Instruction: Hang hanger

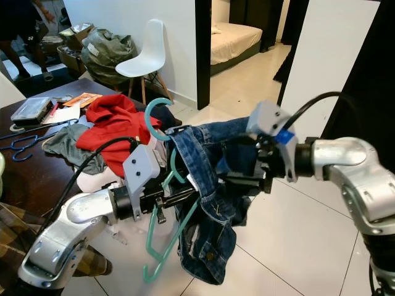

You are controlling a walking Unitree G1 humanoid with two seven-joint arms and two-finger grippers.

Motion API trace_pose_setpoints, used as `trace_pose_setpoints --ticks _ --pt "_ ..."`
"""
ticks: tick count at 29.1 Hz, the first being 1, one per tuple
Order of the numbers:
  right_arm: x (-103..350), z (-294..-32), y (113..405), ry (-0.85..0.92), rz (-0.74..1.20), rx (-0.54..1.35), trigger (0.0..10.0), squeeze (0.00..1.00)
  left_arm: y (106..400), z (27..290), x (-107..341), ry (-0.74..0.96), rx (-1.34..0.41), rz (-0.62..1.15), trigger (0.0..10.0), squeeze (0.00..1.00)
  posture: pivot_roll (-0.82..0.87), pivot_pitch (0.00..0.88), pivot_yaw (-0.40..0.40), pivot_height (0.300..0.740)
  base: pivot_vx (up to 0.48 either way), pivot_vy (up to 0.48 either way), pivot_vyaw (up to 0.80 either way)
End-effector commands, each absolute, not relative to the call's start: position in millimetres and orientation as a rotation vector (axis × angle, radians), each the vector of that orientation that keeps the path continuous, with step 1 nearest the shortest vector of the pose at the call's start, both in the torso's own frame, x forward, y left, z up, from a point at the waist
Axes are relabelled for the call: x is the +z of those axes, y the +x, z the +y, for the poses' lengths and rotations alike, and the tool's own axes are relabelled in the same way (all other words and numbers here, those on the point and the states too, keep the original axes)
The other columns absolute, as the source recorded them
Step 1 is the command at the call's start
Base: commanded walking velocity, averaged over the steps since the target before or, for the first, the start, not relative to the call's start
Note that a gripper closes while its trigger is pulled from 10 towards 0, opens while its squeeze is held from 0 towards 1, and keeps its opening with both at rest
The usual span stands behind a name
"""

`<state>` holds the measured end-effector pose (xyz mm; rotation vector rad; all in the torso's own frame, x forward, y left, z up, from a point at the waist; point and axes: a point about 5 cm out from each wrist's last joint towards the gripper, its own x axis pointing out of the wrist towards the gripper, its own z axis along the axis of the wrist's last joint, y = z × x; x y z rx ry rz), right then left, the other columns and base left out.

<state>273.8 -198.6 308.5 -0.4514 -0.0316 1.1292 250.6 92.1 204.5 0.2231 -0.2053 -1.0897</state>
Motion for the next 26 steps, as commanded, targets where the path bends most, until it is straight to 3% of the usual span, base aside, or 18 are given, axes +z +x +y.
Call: trace_pose_setpoints --ticks 1,2,3,10,15,19,26 --pt "333 -212 268 -0.418 -0.129 1.154 10.0 0.76 241 93 210 0.241 -1.168 -0.239 10.0 0.00 -0.09 0.000 -0.028 0.740 0.000 0.000 0.00" --pt "333 -212 268 -0.418 -0.129 1.154 10.0 0.76 241 93 210 0.241 -1.168 -0.239 10.0 0.00 -0.09 0.000 -0.028 0.740 0.000 0.000 0.00" --pt "348 -223 265 -0.416 -0.168 1.167 10.0 0.00 237 94 206 0.263 -1.214 -0.210 10.0 0.00 -0.09 0.000 -0.028 0.740 0.000 0.000 0.00" --pt "347 -224 267 -0.511 -0.062 1.238 10.0 0.00 232 93 201 0.318 -1.300 -0.180 10.0 0.00 -0.10 0.000 -0.032 0.740 0.000 0.000 0.00" --pt "295 -197 271 -0.600 0.256 1.494 10.0 0.00 224 80 202 0.366 -1.424 -0.200 10.0 0.00 -0.09 0.000 -0.037 0.740 0.000 0.000 0.00" --pt "266 -178 275 -0.602 0.341 1.566 10.0 0.00 223 78 206 0.383 -1.461 -0.218 10.0 0.00 -0.08 0.000 -0.041 0.740 0.000 0.000 0.00" --pt "252 -175 276 -0.607 0.408 1.585 10.0 0.00 222 75 210 0.392 -1.486 -0.235 10.0 0.00 -0.08 0.000 -0.042 0.740 0.000 0.000 0.00"
